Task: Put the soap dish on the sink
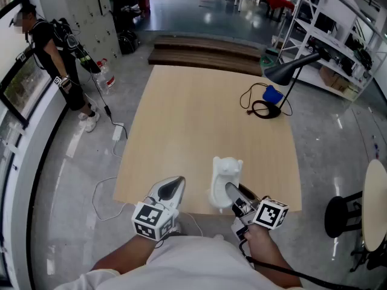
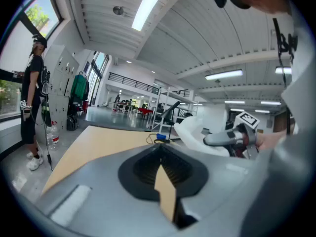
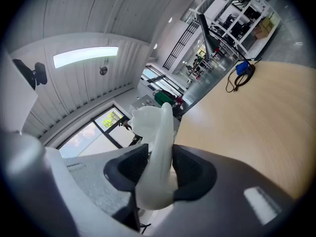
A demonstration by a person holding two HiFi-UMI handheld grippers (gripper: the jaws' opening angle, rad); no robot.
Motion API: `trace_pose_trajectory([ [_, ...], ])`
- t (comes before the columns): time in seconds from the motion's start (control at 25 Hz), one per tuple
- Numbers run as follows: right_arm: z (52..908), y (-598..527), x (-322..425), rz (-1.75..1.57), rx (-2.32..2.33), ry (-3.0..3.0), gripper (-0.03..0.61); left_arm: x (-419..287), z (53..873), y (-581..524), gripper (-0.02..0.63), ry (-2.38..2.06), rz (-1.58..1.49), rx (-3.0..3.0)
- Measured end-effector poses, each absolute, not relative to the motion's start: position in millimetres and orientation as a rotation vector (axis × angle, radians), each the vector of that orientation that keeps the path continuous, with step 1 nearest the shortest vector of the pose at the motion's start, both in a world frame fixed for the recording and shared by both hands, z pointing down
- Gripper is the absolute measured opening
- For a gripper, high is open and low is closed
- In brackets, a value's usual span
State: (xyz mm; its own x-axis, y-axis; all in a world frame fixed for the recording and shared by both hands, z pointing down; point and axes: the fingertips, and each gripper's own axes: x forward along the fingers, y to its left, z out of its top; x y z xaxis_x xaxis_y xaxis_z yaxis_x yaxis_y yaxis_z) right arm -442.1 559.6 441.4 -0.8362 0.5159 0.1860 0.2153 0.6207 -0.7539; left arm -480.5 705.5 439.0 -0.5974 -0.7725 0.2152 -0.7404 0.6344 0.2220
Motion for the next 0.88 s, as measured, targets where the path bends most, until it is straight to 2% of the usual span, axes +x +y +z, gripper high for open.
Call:
trace_pose_trajectory([
  [0.88, 432.2, 578.9, -437.1, 1.096, -0.597, -2.477, 0.153, -477.6, 438.1, 712.7, 0.008, -2.539, -0.155, 1.265],
])
